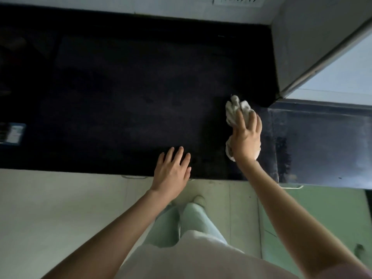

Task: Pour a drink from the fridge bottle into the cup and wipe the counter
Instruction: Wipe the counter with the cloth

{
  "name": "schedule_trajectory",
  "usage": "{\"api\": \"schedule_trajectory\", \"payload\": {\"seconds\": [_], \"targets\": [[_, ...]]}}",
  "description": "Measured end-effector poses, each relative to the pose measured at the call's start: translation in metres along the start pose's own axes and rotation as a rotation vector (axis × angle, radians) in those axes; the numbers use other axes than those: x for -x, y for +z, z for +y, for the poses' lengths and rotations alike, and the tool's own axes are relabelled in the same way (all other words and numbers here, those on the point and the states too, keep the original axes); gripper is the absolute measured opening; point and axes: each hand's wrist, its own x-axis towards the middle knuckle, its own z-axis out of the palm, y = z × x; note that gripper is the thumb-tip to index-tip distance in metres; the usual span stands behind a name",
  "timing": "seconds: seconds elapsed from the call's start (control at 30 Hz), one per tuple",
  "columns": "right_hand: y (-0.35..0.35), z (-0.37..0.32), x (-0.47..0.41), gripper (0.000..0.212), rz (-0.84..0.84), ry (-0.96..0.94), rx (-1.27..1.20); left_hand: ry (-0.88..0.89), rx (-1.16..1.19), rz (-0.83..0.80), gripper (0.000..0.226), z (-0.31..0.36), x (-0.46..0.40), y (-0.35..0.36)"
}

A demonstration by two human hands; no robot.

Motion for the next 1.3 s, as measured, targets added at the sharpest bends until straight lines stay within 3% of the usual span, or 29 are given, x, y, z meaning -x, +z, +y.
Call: {"api": "schedule_trajectory", "payload": {"seconds": [0.17, 0.3, 0.4, 0.47, 0.57, 0.67, 0.77, 0.97, 1.03, 1.13, 1.2, 1.3], "targets": [[0.016, -0.050, 0.027, 0.056, 0.032, -0.154, -0.066, 0.040, 0.020, 0.087, 0.048, -0.012, -0.012, -0.015], [0.029, -0.069, -0.025, 0.049, -0.061, -0.390, -0.086, 0.025, 0.025, 0.128, 0.049, -0.028, -0.040, -0.033], [0.034, -0.061, -0.084, 0.054, -0.148, -0.457, -0.024, 0.010, 0.014, 0.120, 0.048, -0.034, -0.077, -0.044], [0.030, -0.044, -0.119, 0.055, -0.176, -0.409, -0.010, -0.006, 0.009, 0.085, 0.047, -0.033, -0.102, -0.046], [0.024, -0.013, -0.140, 0.056, -0.078, -0.216, -0.066, -0.044, -0.002, 0.049, 0.050, -0.034, -0.137, -0.048], [0.022, -0.009, -0.115, 0.059, 0.001, -0.087, -0.043, -0.095, 0.009, 0.018, 0.049, -0.039, -0.159, -0.044], [0.028, -0.031, -0.089, 0.063, -0.024, -0.078, -0.074, -0.121, 0.031, -0.008, 0.047, -0.042, -0.163, -0.037], [0.056, -0.068, -0.167, 0.090, -0.266, -0.530, -0.064, -0.109, 0.023, 0.027, 0.048, -0.044, -0.162, -0.031], [0.063, -0.063, -0.219, 0.087, -0.275, -0.469, -0.006, -0.097, 0.021, 0.065, 0.047, -0.045, -0.162, -0.027], [0.055, -0.034, -0.261, 0.072, -0.214, -0.178, 0.084, -0.085, 0.031, 0.106, 0.044, -0.046, -0.162, -0.026], [0.041, -0.017, -0.251, 0.075, -0.172, -0.052, 0.126, -0.087, 0.031, 0.111, 0.043, -0.045, -0.163, -0.027], [0.032, -0.019, -0.190, 0.081, -0.062, -0.033, 0.112, -0.100, 0.039, 0.112, 0.044, -0.044, -0.161, -0.027]]}}
